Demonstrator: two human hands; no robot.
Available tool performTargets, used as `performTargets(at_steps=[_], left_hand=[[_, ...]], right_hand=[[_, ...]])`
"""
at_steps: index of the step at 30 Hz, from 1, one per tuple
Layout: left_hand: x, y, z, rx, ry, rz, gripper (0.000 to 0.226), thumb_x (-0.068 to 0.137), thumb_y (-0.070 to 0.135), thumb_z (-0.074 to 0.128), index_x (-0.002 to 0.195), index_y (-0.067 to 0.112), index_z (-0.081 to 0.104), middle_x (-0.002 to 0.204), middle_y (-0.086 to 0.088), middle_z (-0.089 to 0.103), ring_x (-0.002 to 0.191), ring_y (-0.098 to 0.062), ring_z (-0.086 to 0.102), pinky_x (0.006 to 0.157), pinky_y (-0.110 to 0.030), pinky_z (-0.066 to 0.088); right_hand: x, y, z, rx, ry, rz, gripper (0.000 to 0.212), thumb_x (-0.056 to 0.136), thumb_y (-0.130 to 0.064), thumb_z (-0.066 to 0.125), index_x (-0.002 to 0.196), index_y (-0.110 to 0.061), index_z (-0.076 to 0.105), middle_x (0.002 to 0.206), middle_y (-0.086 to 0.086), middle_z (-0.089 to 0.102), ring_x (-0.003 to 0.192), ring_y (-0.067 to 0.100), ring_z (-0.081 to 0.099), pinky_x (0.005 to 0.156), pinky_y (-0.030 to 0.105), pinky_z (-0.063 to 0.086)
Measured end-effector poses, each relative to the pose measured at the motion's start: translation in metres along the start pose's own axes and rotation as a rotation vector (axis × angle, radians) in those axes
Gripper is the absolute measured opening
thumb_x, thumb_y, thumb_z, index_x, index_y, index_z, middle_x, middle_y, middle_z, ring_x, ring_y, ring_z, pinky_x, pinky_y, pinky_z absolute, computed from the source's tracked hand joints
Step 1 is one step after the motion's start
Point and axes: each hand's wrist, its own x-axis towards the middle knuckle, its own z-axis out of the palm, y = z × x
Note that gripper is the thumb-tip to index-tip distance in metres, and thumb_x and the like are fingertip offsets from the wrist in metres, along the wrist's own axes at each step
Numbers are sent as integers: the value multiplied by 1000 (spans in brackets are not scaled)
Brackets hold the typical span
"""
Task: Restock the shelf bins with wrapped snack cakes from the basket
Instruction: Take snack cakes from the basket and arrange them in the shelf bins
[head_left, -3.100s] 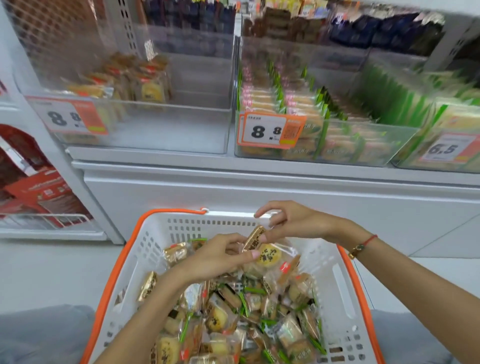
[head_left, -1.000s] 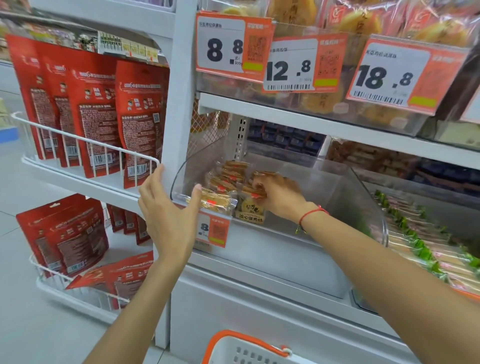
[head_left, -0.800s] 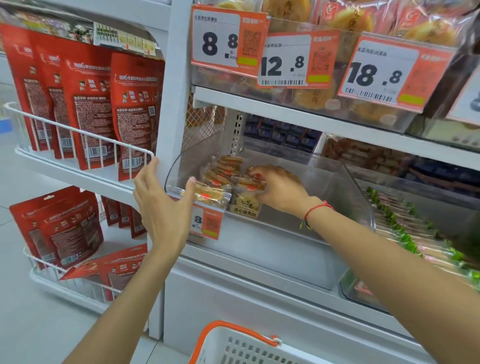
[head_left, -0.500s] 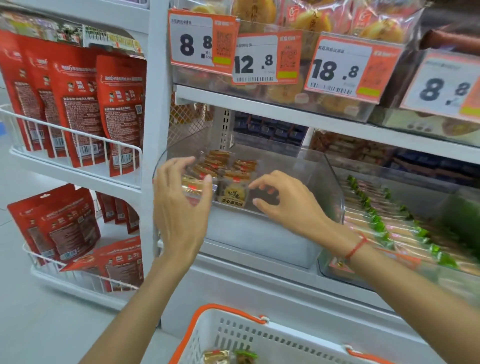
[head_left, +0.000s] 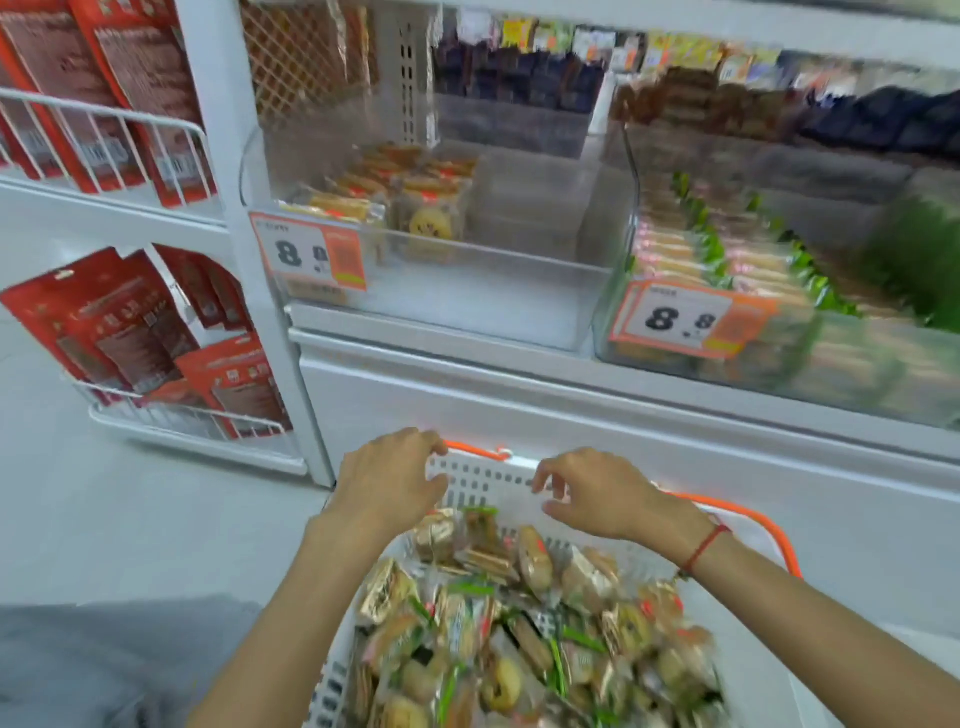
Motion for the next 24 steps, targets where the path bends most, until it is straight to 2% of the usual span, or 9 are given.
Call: performTargets(at_steps=[4,7,9,10,12,16,18,21,24], left_hand=[[1,-22,57,93,-333,-7,41,93,23,54,132,35,48,137,6,49,122,-19,50,87,-30,42],[-6,-40,101,53,-517,-23,48,91,22,54,136,35,45,138,0,47,123,-22,47,93,-33,44],[-16,-48,124,113,-441,7,42,96,37,46,138,34,44,141,2,43,131,-22,33,104,-38,38],[-20,-50,134,163,-378,40,41,97,41,42,137,33,46,142,4,42,133,-22,28,107,-38,35],[-24,-52,144,186,-289,72,38,98,44,41,133,34,52,142,7,41,133,-20,24,107,-35,34],[-21,-52,146,143,-282,43,34,92,46,54,125,37,56,146,7,34,136,-19,19,107,-34,34],[-19,-50,148,185,-324,29,49,88,47,58,134,34,48,151,3,27,139,-23,15,110,-35,29],[-18,-46,152,251,-339,15,59,87,48,58,141,32,39,150,2,29,138,-24,16,108,-35,30],[-17,-47,155,258,-320,13,61,88,49,57,143,33,36,149,2,31,137,-25,17,109,-36,32]], right_hand=[[0,-3,60,53,-191,34,26,92,-25,54,117,-24,61,116,1,63,108,23,57,82,30,44],[4,-14,100,178,-285,7,18,97,-34,50,105,-20,59,101,3,55,95,23,51,76,31,39],[8,-26,122,297,-322,0,31,99,-40,45,121,-21,54,115,8,55,106,28,53,88,36,44],[10,-31,131,323,-335,19,45,99,-41,44,139,-20,43,130,13,50,114,31,53,94,40,45],[15,-39,147,294,-335,69,60,98,-41,47,150,-21,25,146,15,31,120,33,49,100,43,42],[20,-45,163,288,-362,92,60,94,-40,55,147,-21,33,149,8,19,137,32,26,109,46,35],[19,-44,165,344,-382,94,65,92,-39,59,148,-25,31,152,7,16,142,31,19,114,44,29],[10,-45,168,362,-193,104,63,87,-37,66,144,-26,41,148,1,29,137,24,31,110,39,34],[-4,-50,175,318,43,67,48,87,-33,67,132,-24,55,140,-3,42,131,17,38,105,30,39]])
